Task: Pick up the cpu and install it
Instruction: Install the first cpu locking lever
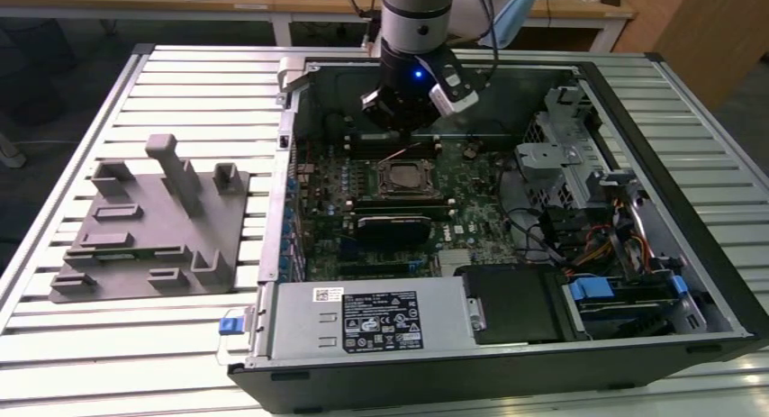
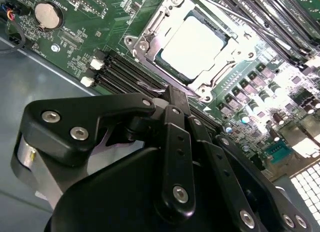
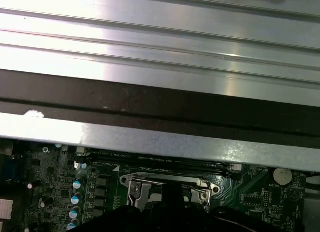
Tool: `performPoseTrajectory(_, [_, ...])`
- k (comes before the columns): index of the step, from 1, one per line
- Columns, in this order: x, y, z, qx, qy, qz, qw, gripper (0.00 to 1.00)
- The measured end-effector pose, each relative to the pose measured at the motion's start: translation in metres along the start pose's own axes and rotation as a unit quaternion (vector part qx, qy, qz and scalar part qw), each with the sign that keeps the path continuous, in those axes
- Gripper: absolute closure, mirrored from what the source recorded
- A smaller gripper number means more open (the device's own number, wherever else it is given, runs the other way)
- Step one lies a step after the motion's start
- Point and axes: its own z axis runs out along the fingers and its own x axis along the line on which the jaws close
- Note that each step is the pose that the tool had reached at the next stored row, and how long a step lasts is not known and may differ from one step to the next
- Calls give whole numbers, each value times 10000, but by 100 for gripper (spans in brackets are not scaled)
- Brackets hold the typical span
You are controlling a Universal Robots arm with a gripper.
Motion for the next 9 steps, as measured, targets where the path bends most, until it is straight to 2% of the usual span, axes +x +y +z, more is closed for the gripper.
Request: performPoseTrajectory(9, [-34, 31, 51, 0, 0, 0, 10000, 89])
